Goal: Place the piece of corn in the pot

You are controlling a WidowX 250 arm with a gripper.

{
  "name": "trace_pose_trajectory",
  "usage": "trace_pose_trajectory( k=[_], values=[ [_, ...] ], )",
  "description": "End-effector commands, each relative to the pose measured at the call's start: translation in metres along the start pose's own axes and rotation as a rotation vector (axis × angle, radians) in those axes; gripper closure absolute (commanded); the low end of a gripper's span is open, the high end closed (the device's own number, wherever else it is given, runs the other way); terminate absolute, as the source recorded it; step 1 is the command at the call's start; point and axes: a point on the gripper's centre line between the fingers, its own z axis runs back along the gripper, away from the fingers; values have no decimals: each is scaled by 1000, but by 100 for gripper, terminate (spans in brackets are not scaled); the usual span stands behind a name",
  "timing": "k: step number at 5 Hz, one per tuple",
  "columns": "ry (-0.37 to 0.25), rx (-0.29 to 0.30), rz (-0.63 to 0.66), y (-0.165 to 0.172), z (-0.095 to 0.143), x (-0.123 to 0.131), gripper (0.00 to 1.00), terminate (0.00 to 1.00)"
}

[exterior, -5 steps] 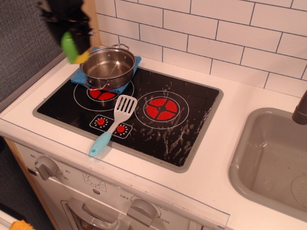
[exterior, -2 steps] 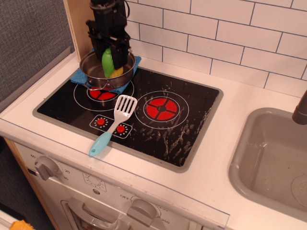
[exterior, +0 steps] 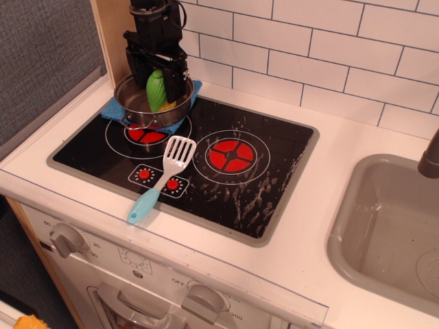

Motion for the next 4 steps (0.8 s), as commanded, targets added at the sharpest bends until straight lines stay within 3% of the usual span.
trace_pose_trajectory(
  k=[1,3,4],
  values=[
    [-125,91,27,-19,87,8,0,0],
    [-93,58,86,-31,77,3,0,0],
    [-93,58,86,-31,77,3,0,100]
  ],
)
